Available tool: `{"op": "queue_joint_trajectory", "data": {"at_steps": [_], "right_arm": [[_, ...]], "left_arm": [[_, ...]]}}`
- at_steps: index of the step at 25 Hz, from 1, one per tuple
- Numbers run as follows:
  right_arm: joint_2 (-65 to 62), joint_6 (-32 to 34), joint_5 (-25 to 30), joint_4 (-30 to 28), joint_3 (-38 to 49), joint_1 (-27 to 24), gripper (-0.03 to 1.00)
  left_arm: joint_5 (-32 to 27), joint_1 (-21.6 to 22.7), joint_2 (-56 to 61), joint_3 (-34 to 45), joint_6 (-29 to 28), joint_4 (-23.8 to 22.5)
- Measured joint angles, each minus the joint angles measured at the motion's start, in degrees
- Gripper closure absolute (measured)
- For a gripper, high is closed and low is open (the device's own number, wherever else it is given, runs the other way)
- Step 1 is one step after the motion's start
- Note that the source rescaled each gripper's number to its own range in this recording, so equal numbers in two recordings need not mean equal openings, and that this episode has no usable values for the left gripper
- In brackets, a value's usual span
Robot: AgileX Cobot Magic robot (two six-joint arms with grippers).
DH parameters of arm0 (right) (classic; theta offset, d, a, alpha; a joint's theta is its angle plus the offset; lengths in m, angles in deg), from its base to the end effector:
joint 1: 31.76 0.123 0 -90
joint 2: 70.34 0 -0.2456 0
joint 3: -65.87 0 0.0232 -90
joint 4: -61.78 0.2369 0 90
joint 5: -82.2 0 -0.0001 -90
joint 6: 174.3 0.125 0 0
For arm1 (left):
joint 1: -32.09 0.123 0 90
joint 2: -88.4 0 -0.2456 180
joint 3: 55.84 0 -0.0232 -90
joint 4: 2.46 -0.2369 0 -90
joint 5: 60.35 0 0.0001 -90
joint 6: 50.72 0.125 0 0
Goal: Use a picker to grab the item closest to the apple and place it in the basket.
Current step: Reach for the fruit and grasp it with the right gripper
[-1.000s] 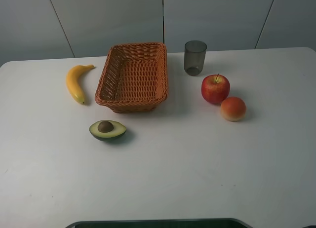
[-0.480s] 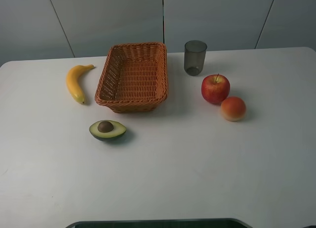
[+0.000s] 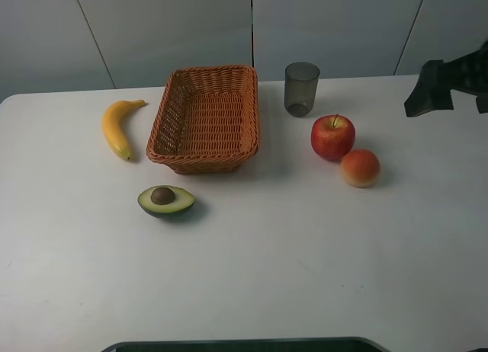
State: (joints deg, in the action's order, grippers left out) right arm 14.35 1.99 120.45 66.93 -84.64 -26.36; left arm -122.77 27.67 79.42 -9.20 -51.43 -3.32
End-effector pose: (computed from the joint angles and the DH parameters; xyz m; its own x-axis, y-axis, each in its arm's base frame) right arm 0.2590 0.0315 0.1811 -0.8823 -0.0775 -0.4643 -0.1145 0.9921 0.0520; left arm 0.0501 -0.0022 0.2554 -0.4690 0.0308 -0.8827 0.0628 0.9980 0.0014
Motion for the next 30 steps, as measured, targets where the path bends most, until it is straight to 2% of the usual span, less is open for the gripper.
{"op": "queue_joint_trajectory", "data": {"at_steps": [14, 24, 30], "right_arm": [[21.3, -12.4, -5.0, 0.3, -3.4, 4.8, -0.03], [27.3, -18.2, -10.9, 0.3, -3.6, 7.2, -0.03], [29.5, -19.5, -13.0, -0.3, -3.6, 7.6, -0.03]], "left_arm": [[0.0, 0.0, 0.0, 0.0, 0.0, 0.0], [0.0, 0.0, 0.0, 0.0, 0.0, 0.0], [0.0, 0.0, 0.0, 0.0, -0.1, 0.0]]}}
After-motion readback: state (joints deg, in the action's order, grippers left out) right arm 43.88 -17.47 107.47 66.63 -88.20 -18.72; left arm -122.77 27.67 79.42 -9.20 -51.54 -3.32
